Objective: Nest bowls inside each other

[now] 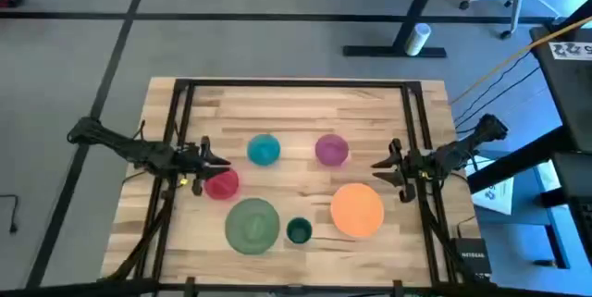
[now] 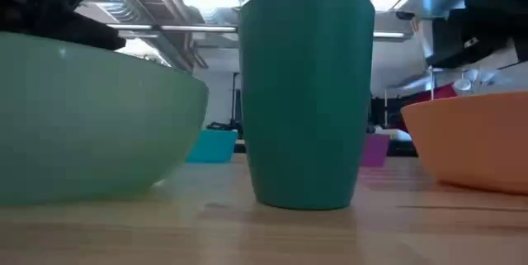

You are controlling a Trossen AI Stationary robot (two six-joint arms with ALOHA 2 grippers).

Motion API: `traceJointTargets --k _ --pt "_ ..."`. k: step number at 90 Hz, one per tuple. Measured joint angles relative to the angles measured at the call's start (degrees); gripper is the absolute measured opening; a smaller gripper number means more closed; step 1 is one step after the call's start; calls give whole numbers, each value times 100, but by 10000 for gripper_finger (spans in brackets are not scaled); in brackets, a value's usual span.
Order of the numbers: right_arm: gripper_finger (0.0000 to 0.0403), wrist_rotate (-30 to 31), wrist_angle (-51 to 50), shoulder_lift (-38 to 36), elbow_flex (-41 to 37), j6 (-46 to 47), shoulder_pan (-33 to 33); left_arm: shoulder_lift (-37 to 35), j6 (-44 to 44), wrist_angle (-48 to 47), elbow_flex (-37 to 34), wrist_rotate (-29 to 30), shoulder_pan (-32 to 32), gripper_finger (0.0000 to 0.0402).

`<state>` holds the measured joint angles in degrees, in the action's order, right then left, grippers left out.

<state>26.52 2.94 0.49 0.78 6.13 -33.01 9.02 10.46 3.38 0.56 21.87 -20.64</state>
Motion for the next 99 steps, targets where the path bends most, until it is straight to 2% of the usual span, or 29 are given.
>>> traceJointTargets --k 25,46,56,72,99 --pt "92 12 4 0 0 0 2 1 2 0 1 0 0 72" --pt "92 393 84 0 0 65 2 1 16 11 0 0 0 72" --pt "92 597 421 0 -2 251 2 1 136 29 28 19 7 72" --pt "92 702 1109 -2 -2 293 2 1 118 46 352 28 7 72" --pt "92 895 1184 0 99 300 2 231 147 -255 1054 28 7 72"
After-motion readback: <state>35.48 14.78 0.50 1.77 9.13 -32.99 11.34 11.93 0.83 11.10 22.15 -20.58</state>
